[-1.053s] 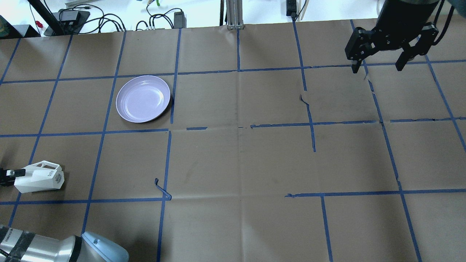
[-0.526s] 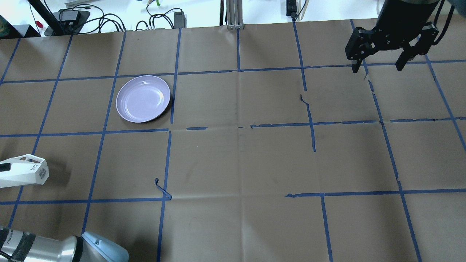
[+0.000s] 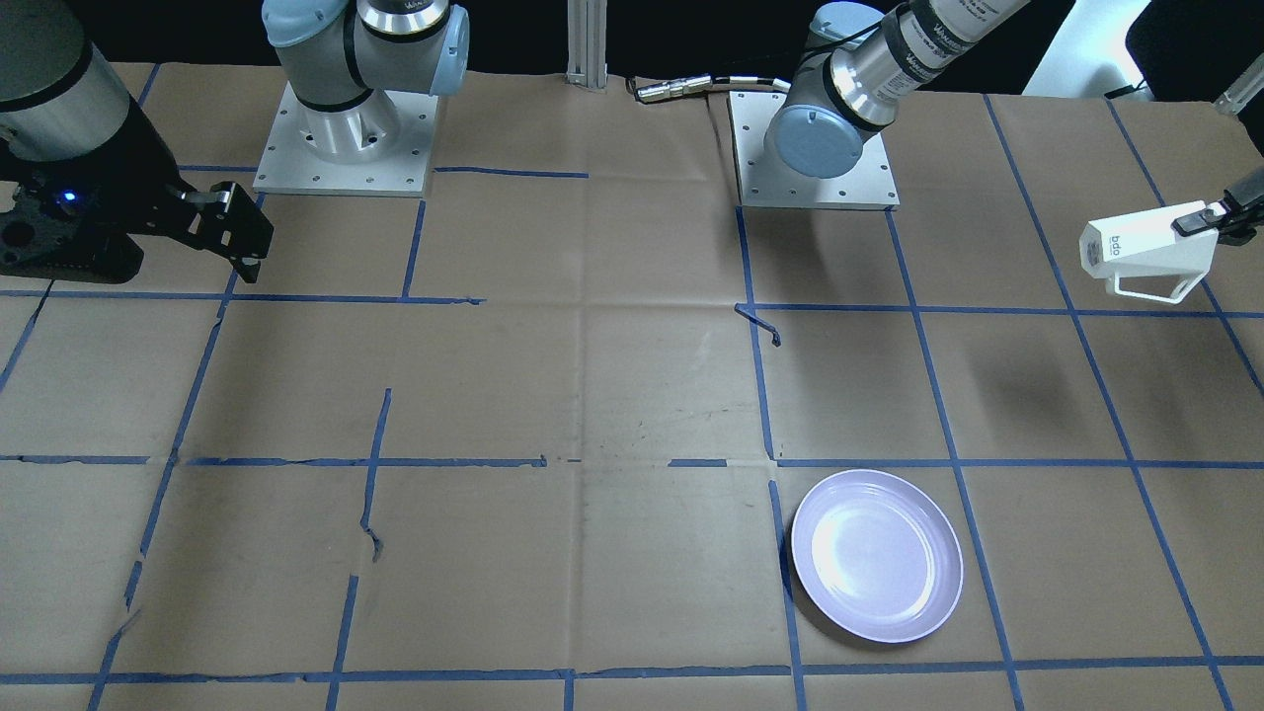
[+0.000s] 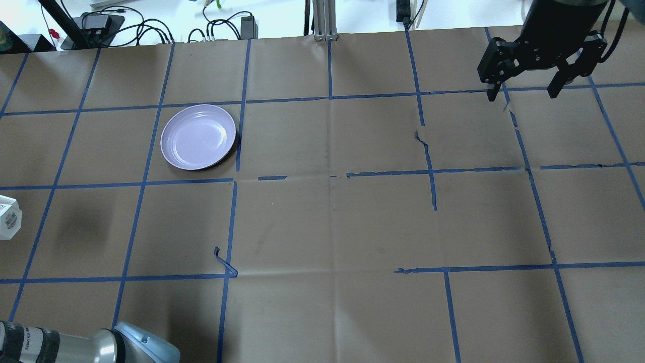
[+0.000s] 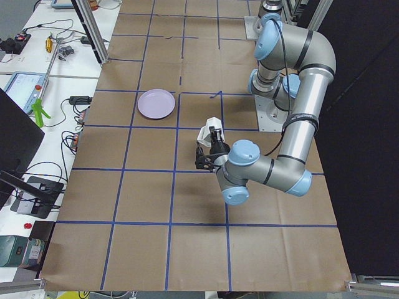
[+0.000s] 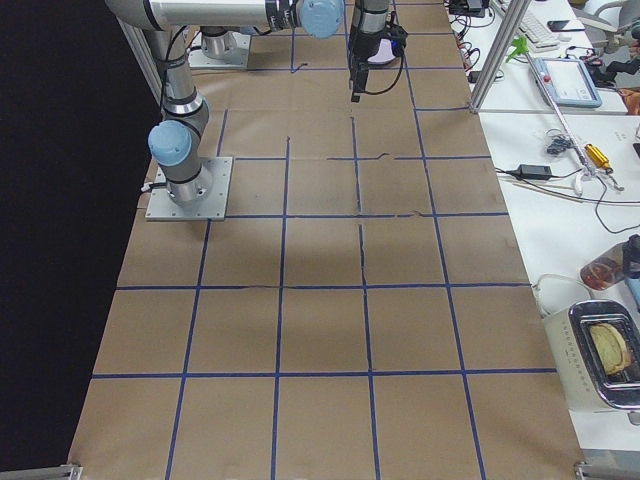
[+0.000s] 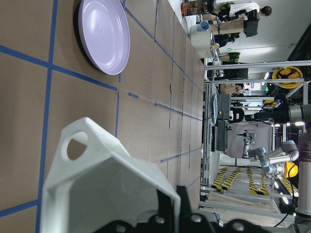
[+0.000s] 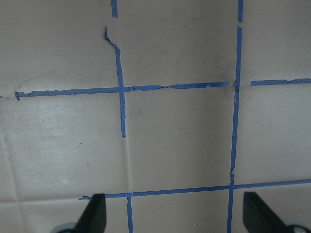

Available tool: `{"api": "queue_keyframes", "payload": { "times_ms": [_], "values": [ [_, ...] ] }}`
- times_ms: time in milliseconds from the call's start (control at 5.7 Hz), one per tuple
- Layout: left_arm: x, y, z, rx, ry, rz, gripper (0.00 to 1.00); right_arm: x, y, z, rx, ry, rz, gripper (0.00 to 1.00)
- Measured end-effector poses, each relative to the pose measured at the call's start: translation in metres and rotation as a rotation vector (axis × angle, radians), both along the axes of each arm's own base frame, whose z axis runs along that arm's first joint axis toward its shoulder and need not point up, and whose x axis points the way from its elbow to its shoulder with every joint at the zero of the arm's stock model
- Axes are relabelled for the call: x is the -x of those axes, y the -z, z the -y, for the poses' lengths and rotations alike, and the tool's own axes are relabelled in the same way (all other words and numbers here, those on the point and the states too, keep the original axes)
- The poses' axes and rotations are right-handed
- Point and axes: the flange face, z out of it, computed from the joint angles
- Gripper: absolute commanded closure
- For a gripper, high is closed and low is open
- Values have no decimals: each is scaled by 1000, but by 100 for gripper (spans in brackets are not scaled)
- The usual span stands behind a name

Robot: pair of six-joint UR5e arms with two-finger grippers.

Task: Flip cup and place on plate
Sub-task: 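Lift the mug with the left gripper, turning it upright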

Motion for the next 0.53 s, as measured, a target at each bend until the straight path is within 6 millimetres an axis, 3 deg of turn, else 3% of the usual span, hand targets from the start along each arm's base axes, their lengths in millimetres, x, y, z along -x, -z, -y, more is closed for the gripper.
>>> {"api": "queue_keyframes", "payload": {
  "times_ms": [175, 526],
  "values": [
    [32, -35, 26, -23, 19, 94, 100, 0, 0, 0, 0, 0, 0, 0],
    [127, -102, 111, -67, 69, 453, 100, 0, 0, 0, 1, 0, 0, 0]
  ]
}}
